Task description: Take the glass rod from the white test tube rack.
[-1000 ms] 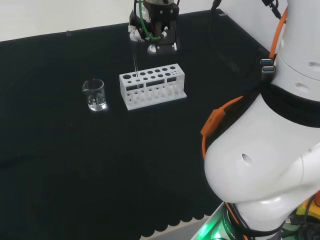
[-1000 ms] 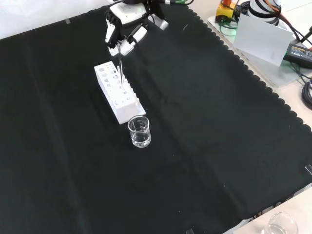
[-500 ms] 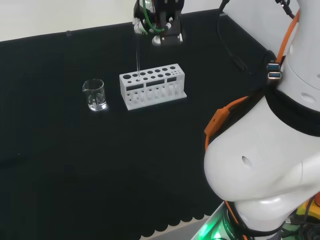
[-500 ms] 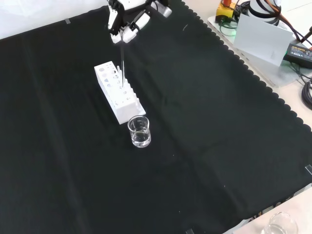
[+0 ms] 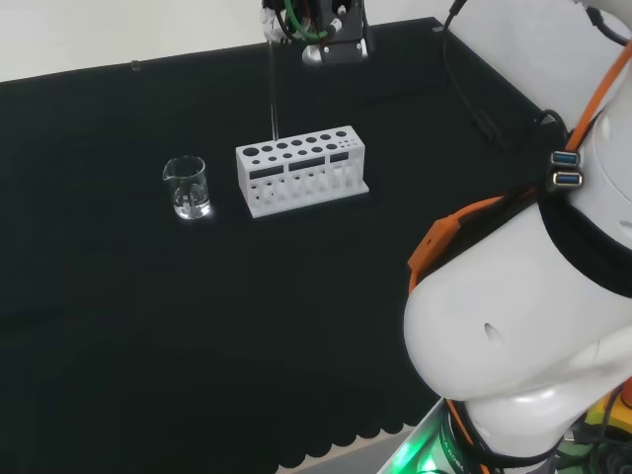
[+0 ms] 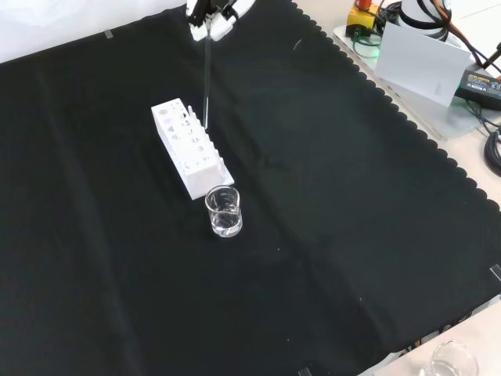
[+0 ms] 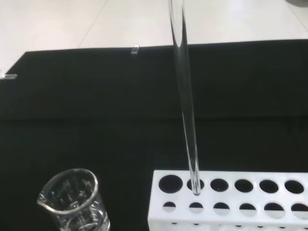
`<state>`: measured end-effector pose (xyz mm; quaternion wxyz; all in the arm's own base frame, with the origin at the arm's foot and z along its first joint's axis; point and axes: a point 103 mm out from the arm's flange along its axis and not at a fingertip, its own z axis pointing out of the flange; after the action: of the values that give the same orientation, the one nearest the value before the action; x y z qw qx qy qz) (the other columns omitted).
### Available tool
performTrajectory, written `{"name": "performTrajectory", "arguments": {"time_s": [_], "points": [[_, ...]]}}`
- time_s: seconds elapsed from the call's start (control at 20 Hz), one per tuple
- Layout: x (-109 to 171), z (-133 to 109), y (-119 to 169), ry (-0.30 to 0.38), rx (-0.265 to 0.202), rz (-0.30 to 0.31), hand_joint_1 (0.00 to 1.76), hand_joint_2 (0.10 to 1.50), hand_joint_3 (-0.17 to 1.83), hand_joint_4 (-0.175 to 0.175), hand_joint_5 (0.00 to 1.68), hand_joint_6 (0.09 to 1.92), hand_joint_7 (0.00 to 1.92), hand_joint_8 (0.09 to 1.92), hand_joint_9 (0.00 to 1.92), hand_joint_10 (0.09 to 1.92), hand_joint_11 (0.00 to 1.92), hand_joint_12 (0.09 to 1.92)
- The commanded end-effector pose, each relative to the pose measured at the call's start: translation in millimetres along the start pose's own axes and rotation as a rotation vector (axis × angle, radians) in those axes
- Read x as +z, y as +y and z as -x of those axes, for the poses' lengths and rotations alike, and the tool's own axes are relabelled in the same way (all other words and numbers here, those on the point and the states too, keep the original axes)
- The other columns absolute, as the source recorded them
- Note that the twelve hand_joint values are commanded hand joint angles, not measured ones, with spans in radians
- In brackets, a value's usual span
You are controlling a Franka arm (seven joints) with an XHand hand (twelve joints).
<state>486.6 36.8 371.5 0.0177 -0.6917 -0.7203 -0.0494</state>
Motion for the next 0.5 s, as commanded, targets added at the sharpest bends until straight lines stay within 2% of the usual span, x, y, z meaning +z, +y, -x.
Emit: {"name": "performTrajectory", "arguments": {"time_s": [0.05, 0.25, 0.5], "points": [[-21.0, -14.5, -15.3, 0.016, -0.024, 0.02, 1.28, 1.11, -0.17, -0.086, 1.09, 0.79, 1.28, 0.69, 1.63, 0.69, 1.64, 0.68], [-28.3, -21.4, -22.2, 0.008, -0.053, 0.03, 1.28, 1.11, -0.17, -0.086, 1.09, 0.78, 1.28, 0.68, 1.63, 0.69, 1.64, 0.68], [-36.0, -22.4, -25.8, 0.005, -0.052, 0.036, 1.29, 1.11, -0.17, -0.086, 1.09, 0.78, 1.29, 0.68, 1.63, 0.69, 1.64, 0.68]]}}
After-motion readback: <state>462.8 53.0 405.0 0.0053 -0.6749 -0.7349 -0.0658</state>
